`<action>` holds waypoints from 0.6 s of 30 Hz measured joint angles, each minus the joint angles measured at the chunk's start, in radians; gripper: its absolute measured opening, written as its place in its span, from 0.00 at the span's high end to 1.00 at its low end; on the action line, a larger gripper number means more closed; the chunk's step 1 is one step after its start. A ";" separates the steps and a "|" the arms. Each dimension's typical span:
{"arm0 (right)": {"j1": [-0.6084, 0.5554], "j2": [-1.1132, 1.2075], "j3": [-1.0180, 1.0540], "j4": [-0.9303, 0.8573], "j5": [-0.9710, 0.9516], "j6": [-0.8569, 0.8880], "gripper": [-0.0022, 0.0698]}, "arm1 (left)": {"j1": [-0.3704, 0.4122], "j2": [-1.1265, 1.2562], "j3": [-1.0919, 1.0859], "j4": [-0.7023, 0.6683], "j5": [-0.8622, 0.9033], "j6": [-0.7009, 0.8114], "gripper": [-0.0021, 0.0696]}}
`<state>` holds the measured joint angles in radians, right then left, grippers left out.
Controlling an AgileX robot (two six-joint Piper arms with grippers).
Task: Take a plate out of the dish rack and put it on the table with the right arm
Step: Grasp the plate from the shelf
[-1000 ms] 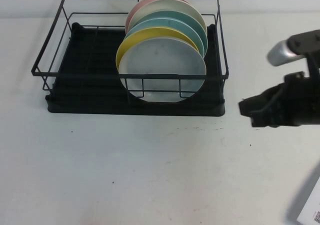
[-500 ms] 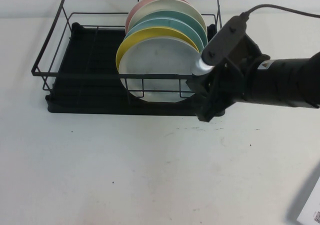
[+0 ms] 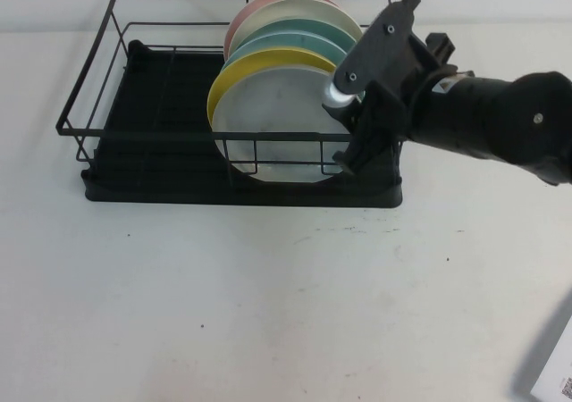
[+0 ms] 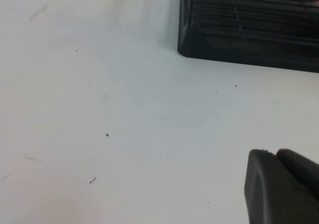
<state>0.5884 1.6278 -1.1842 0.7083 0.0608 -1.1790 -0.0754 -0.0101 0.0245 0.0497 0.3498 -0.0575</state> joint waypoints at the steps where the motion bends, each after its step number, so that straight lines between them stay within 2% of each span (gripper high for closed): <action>1: -0.002 0.010 -0.012 0.000 -0.002 -0.003 0.54 | 0.000 0.000 0.000 0.000 0.000 0.000 0.98; 18: -0.049 0.156 -0.131 -0.001 0.041 -0.041 0.56 | 0.000 0.000 0.000 0.000 0.000 0.000 0.98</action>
<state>0.5394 1.7838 -1.3156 0.7075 0.1018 -1.2199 -0.0754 -0.0101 0.0245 0.0497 0.3498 -0.0575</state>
